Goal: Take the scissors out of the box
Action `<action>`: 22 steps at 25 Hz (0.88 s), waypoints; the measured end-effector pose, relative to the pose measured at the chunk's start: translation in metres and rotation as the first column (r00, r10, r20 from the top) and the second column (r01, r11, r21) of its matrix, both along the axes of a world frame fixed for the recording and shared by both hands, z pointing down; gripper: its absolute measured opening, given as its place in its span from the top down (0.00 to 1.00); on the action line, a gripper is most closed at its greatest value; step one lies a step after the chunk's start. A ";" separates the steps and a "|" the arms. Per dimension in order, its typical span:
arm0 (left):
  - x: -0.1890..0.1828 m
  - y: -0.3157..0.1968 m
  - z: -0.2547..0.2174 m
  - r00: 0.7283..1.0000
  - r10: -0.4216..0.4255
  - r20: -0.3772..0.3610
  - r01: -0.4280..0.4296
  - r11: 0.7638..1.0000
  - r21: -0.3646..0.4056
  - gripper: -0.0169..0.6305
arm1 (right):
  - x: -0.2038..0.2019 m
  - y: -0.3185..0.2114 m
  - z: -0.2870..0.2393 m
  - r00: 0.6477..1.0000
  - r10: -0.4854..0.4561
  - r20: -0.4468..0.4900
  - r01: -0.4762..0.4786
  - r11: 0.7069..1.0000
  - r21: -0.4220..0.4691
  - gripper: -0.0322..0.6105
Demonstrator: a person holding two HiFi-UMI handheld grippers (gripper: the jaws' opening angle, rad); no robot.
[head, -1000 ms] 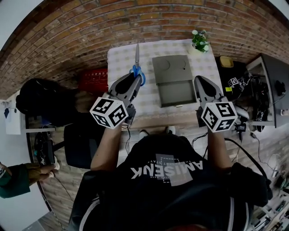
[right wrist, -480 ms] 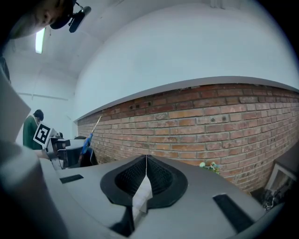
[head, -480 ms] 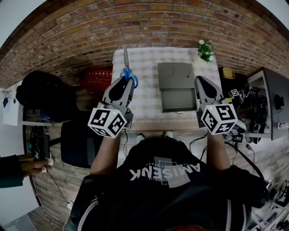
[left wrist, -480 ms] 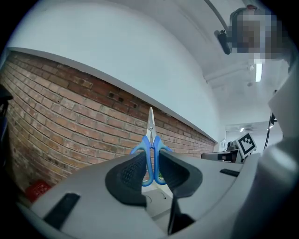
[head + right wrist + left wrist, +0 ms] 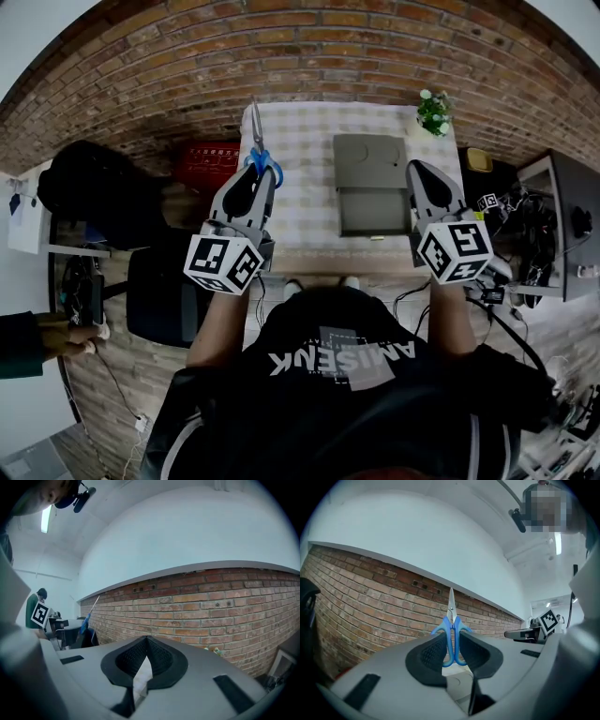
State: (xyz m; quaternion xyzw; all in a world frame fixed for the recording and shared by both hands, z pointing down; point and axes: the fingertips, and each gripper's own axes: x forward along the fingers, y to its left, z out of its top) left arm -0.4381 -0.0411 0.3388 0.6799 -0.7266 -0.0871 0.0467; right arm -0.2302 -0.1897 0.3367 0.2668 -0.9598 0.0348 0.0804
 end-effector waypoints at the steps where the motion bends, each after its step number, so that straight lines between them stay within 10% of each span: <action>1: -0.001 0.001 0.000 1.000 -0.005 0.002 0.005 1.000 0.001 0.83 | 0.000 0.000 -0.001 1.000 0.001 0.001 -0.001 1.000 0.005 0.89; 22: -0.001 0.002 -0.004 0.999 -0.026 0.045 0.026 1.000 0.014 0.83 | -0.002 0.000 -0.012 1.000 -0.010 0.002 0.010 0.999 0.050 0.89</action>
